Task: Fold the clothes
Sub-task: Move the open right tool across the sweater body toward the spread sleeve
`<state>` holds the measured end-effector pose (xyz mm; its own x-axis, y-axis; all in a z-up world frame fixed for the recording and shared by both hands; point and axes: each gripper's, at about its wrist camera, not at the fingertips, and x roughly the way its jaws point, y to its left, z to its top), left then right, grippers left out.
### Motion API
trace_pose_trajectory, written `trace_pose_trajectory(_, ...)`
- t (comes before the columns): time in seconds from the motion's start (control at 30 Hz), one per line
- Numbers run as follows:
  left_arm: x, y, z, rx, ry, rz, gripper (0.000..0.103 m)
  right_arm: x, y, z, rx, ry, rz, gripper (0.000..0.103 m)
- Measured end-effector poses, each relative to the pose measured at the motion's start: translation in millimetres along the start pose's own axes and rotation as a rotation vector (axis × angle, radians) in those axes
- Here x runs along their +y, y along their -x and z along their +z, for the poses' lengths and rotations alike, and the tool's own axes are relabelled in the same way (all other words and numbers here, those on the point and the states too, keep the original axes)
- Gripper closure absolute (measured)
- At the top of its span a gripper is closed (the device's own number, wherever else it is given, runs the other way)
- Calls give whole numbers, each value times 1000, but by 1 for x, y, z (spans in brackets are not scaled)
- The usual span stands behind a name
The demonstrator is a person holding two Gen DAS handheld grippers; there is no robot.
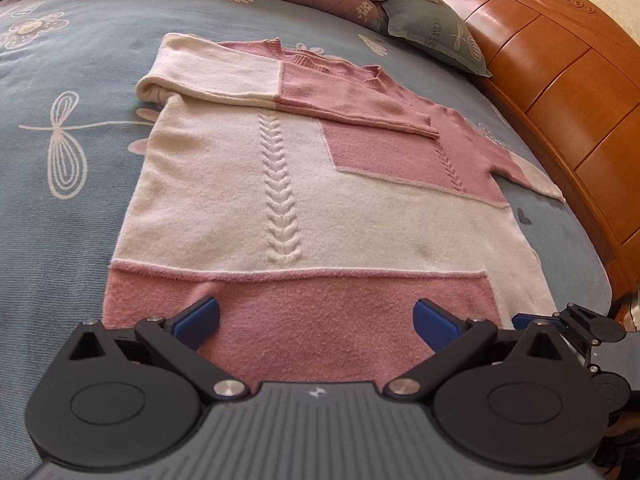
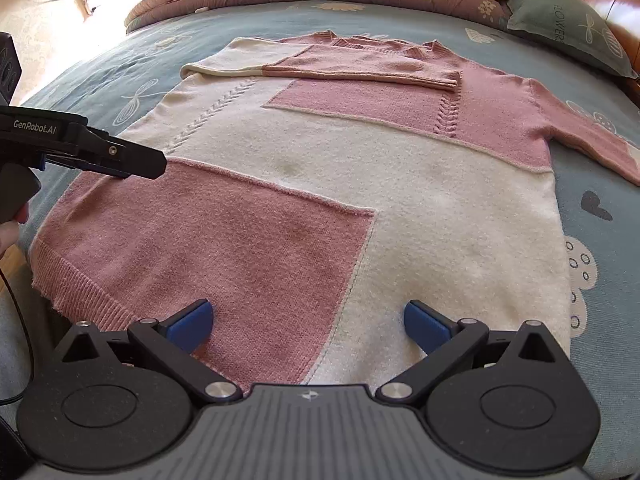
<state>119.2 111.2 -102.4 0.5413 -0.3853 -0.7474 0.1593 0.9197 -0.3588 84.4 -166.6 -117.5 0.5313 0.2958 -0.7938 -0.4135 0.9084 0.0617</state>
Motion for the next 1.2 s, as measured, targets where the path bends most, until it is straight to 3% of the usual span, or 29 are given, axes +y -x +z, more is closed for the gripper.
trace_pose_trajectory(0.07, 8, 9, -2, 6, 18, 19, 1, 3, -1, -1, 0, 17, -11, 0)
trace_pose_trajectory(0.23, 11, 28, -2, 2, 63, -32, 1, 3, 0, -3, -17, 16, -15, 0)
trace_pose_trajectory(0.33, 8, 24, -4, 14, 76, -102, 1, 4, 0, -3, -23, 18, -20, 0)
trace_pose_trajectory(0.5, 15, 3, 17, -10, 109, -132, 1, 4, 1, -4, -27, 19, -23, 0)
trace_pose_trajectory(0.7, 37, -20, 47, -56, 189, -76, 1, 4, 4, -7, -26, 15, -26, 0)
trace_pose_trajectory(0.8, 36, -16, 65, -71, 185, -62, 1, 3, 5, -8, -26, 14, -23, 0)
trace_pose_trajectory(0.9, 30, -20, 70, -32, 139, -67, 1, 4, 5, -8, -27, 14, -26, 0)
trace_pose_trajectory(0.93, 28, -23, 70, -11, 120, -52, 1, 3, 5, -8, -28, 14, -25, 0)
trace_pose_trajectory(1.0, 28, -29, 66, 43, 65, 87, 1, 3, 5, -8, -28, 17, -21, 0)
trace_pose_trajectory(1.2, 22, 7, 47, 74, 27, 40, 1, 3, 5, -9, -34, 19, -23, 0)
